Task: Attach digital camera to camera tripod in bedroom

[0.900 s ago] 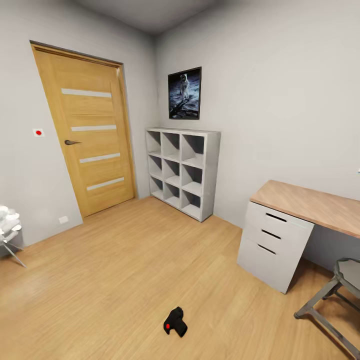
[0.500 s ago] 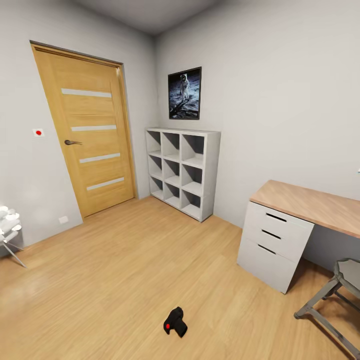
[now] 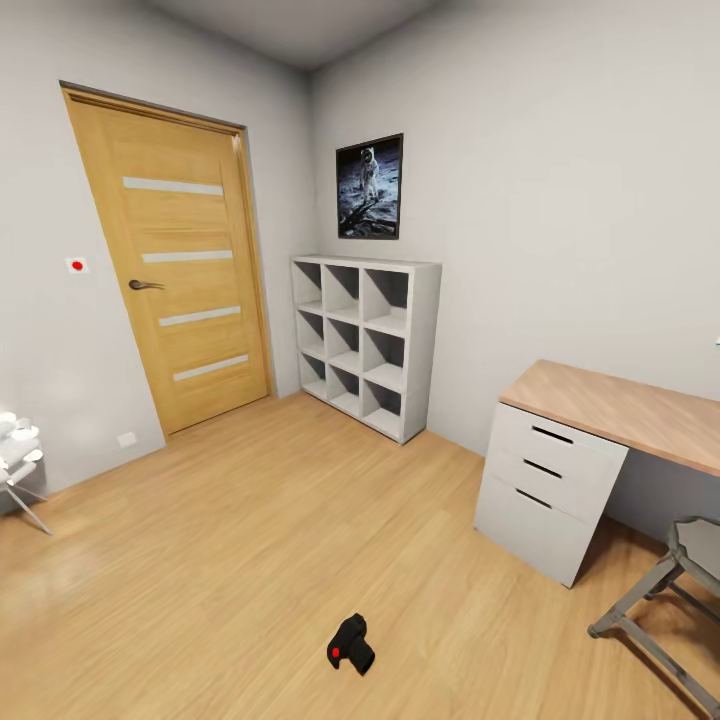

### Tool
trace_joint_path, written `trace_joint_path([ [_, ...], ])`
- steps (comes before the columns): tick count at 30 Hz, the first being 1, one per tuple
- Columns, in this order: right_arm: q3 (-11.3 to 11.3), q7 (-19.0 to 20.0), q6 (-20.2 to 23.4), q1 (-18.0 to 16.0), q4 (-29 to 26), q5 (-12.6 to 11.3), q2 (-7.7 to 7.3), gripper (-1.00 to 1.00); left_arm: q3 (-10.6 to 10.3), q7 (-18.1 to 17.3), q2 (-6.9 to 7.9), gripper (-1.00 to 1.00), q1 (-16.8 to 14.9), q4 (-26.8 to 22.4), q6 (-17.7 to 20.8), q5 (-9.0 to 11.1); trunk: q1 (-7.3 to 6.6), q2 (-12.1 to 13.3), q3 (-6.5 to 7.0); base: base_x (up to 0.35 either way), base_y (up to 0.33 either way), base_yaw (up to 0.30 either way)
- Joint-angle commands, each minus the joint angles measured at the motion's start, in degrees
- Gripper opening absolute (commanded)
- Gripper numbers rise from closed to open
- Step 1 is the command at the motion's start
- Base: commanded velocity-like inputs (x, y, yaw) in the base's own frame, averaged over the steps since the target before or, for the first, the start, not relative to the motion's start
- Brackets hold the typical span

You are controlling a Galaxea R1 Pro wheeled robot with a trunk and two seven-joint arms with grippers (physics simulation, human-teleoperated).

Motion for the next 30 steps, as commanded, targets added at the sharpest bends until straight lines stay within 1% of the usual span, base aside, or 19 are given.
trace_joint_path([
  [1, 0.00, -0.01, -0.02, 0.01, -0.04, -0.02, 0.02, 1.00, 0.06, -0.01, -0.02, 1.00, 0.02, -0.05, -0.12, 0.17, 0.00, -0.02, -0.03, 0.000, 0.000, 0.000],
  [10, -0.19, -0.01, -0.02, 0.01, -0.04, -0.02, 0.15, 1.00, 0.11, -0.01, -0.16, 1.00, 0.02, -0.05, -0.16, 0.58, 0.00, -0.02, -0.03, 0.000, 0.000, 0.000],
  [15, -0.05, -0.01, 0.01, 0.01, -0.04, 0.13, 0.33, 1.00, 0.13, -0.01, -0.12, 1.00, 0.02, -0.05, -0.17, 2.17, 0.00, -0.02, -0.03, 0.000, 0.000, 0.006],
  [18, 0.07, -0.01, 0.01, 0.01, -0.04, 0.24, 0.24, 1.00, 0.10, -0.01, -0.05, 1.00, 0.02, -0.05, -0.17, 3.14, 0.00, -0.02, -0.03, 0.000, 0.000, 0.122],
  [19, 0.08, -0.01, 0.00, 0.01, -0.04, 0.25, 0.22, 1.00, 0.09, -0.01, -0.03, 1.00, 0.02, -0.05, -0.17, 4.64, 0.00, -0.02, -0.03, 0.000, 0.000, 0.175],
  [23, 0.12, -0.01, -0.01, 0.01, -0.04, 0.28, 0.16, 1.00, 0.07, -0.01, 0.01, 1.00, 0.02, -0.05, -0.17, 6.75, 0.00, -0.02, -0.03, 0.000, 0.000, 0.213],
  [24, 0.13, -0.01, -0.01, 0.01, -0.04, 0.29, 0.14, 1.00, 0.04, -0.01, 0.02, 1.00, 0.02, -0.05, -0.17, 7.73, 0.00, -0.02, -0.03, 0.000, 0.000, 0.243],
  [28, 0.14, -0.01, -0.01, 0.01, -0.04, 0.35, 0.08, 1.00, -0.01, -0.01, 0.03, 1.00, 0.02, -0.05, -0.17, 9.25, 0.00, -0.02, -0.03, 0.000, 0.000, 0.253],
  [30, 0.14, -0.01, -0.02, 0.01, -0.04, 0.37, 0.07, 1.00, -0.02, -0.01, 0.03, 1.00, 0.02, -0.05, -0.17, 9.53, 0.00, -0.02, -0.03, 0.000, 0.000, 0.261],
])
